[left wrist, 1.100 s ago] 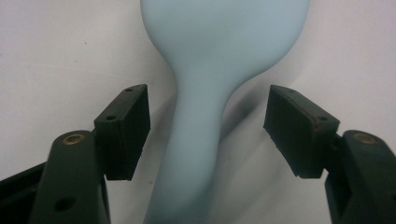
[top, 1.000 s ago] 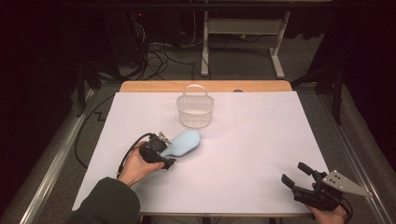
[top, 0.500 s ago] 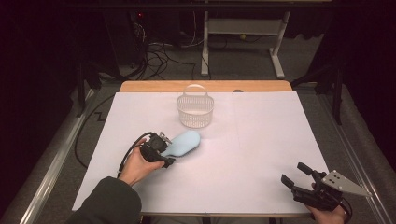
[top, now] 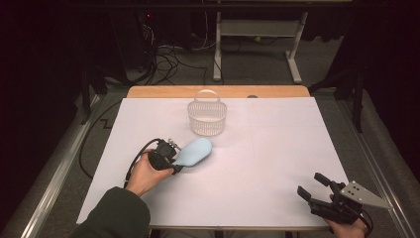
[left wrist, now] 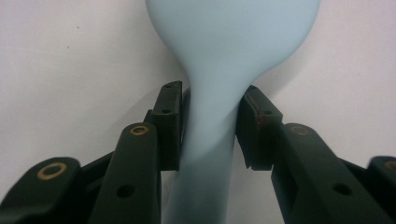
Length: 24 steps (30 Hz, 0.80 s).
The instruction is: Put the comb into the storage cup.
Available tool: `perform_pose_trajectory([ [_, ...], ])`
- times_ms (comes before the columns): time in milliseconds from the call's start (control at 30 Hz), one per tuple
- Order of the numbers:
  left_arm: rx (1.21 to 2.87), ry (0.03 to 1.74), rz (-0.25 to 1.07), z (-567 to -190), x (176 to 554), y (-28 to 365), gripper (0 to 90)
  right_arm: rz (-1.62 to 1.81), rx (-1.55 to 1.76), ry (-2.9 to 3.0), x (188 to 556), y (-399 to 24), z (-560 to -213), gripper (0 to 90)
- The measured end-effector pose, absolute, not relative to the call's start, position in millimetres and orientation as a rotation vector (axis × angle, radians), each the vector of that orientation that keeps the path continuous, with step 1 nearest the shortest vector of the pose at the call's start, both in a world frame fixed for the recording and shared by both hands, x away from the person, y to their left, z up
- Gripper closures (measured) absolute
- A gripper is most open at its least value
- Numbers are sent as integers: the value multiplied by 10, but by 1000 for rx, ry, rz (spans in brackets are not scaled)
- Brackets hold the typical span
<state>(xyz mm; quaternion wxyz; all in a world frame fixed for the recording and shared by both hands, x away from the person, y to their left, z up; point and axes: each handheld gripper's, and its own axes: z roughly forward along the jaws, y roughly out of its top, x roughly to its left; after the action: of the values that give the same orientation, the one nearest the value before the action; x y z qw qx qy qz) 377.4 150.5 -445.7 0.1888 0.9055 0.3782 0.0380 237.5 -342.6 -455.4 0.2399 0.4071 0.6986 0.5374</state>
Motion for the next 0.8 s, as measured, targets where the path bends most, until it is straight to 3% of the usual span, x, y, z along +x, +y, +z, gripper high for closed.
perform_pose_trajectory([
  [300,2583,1061,119,-4440,3767,1449,692,1465,1111,1919,2377,-3422,-4556,205],
  [800,2572,1063,129,-4432,3755,1437,695,1460,1113,1923,2379,-3418,-4559,207],
])
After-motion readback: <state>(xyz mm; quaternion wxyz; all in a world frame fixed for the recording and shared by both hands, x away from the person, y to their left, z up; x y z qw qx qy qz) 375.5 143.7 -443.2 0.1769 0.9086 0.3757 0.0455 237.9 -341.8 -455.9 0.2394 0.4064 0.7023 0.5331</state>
